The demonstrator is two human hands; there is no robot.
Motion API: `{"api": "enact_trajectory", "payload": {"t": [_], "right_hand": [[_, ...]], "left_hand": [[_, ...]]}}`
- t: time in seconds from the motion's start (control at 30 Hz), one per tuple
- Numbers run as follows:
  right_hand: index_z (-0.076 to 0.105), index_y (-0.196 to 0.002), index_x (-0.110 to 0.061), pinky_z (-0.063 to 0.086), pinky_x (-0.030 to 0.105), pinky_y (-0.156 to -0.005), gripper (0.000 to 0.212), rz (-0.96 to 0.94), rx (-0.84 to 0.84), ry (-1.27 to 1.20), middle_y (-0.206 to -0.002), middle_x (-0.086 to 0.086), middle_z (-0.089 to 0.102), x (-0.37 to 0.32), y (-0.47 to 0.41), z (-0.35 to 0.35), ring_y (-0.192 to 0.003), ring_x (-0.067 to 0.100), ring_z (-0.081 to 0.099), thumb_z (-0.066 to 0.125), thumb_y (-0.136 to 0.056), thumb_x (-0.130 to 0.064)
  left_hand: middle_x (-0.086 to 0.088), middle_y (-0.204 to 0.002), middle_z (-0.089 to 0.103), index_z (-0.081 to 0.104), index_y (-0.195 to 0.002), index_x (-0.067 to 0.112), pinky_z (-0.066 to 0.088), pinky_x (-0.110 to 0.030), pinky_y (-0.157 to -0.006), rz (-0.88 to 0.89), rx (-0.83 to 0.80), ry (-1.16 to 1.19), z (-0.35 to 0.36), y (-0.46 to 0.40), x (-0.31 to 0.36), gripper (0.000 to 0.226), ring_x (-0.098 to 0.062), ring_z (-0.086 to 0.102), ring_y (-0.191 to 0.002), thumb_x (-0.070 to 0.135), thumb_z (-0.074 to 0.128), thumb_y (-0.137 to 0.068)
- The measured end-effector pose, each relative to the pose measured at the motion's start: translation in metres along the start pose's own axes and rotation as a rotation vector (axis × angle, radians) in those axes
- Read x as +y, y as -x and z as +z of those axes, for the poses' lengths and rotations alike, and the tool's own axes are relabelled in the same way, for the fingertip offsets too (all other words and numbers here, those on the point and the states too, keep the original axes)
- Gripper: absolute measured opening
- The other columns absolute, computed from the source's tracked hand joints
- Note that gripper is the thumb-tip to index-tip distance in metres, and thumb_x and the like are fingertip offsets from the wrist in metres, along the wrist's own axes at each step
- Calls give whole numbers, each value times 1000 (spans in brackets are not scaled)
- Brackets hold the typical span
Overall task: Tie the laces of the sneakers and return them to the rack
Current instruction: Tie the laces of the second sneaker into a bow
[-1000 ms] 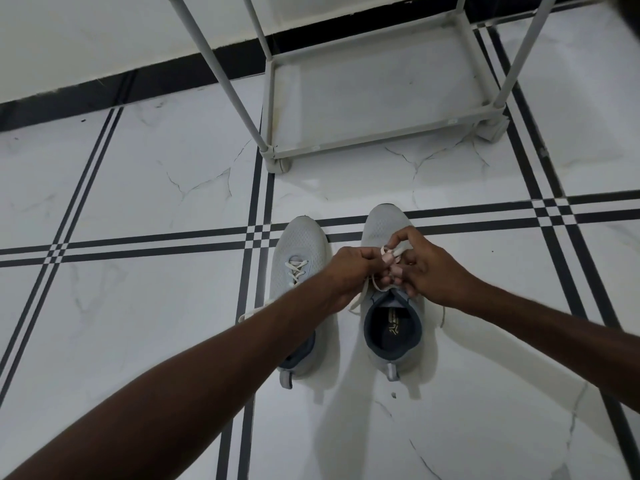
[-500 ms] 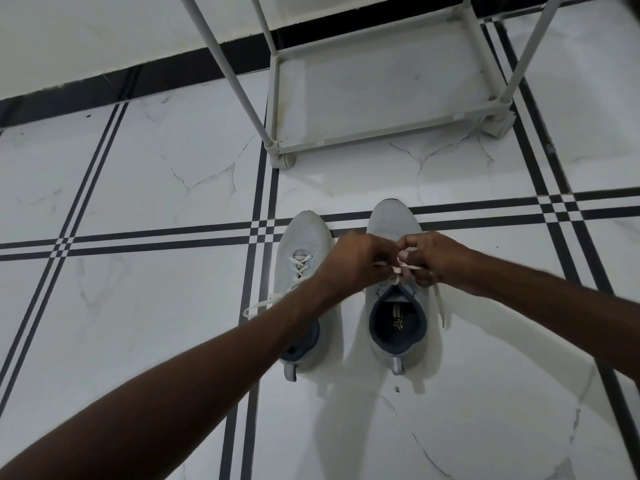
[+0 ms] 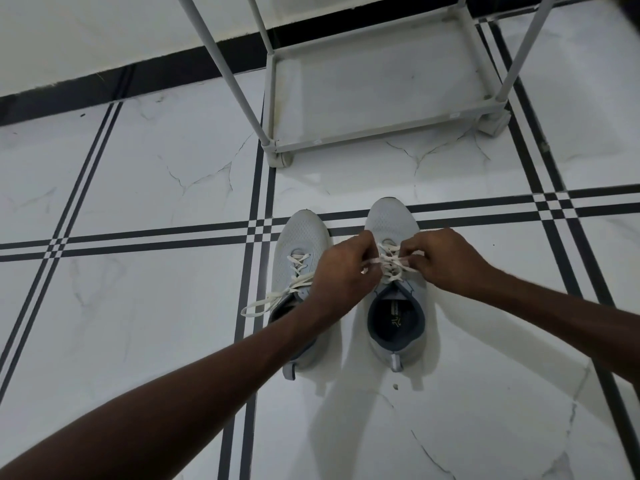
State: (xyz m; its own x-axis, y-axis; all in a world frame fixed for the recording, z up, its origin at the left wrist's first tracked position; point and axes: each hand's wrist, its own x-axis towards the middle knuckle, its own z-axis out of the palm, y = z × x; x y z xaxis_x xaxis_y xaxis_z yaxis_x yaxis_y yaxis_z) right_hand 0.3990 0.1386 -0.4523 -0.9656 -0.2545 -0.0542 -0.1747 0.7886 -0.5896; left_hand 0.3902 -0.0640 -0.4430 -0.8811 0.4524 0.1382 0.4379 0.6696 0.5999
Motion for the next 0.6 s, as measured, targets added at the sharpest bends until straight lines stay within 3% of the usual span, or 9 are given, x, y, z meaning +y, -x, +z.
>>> {"api": "enact_trajectory", "payload": {"t": [0.07, 0.2, 0.33, 0.47, 0.6], "right_hand": [[76, -93, -19, 45, 27, -64, 14, -70, -16, 78, -90, 4, 76, 0, 2, 2, -80, 25, 66, 65, -86, -15], [72, -97, -21, 31, 22, -57, 14, -148, -22, 162, -85, 6, 76, 6, 8, 2, -72, 27, 67, 66, -86, -18], [64, -102, -25, 33, 29, -59, 26, -176, -86, 295, -85, 4, 72, 16, 14, 1, -74, 30, 64, 49, -82, -17], [60, -91, -25, 30, 29, -58, 31, -128, -163, 428, -80, 0, 70, 33, 19, -4, -74, 27, 62, 53, -72, -2], [62, -85, -19, 28, 29, -53, 34, -220, -167, 574, -64, 6, 62, 44, 17, -1, -59, 30, 59, 56, -63, 5]], "left_hand": [[-2, -69, 65, 59, -93, 14, 46, -36, -51, 123, -19, -183, -2, 3, 0, 12, -25, 59, -61, 16, 61, -81], [-1, -69, 68, 66, -107, 17, 37, -27, -46, 276, -108, -500, -5, 7, -12, 25, -25, 61, -56, 18, 52, -87], [-5, -70, 65, 67, -98, 12, 32, -28, -46, 274, -207, -592, -11, 18, -26, 21, -27, 61, -56, 10, 58, -80], [-4, -72, 64, 67, -95, 16, 37, -31, -49, 324, -318, -632, -13, 41, -34, 38, -26, 61, -61, 16, 31, -85], [-1, -69, 64, 69, -87, 19, 41, -30, -52, 350, -379, -681, -16, 52, -35, 25, -24, 62, -62, 16, 44, -85]]}}
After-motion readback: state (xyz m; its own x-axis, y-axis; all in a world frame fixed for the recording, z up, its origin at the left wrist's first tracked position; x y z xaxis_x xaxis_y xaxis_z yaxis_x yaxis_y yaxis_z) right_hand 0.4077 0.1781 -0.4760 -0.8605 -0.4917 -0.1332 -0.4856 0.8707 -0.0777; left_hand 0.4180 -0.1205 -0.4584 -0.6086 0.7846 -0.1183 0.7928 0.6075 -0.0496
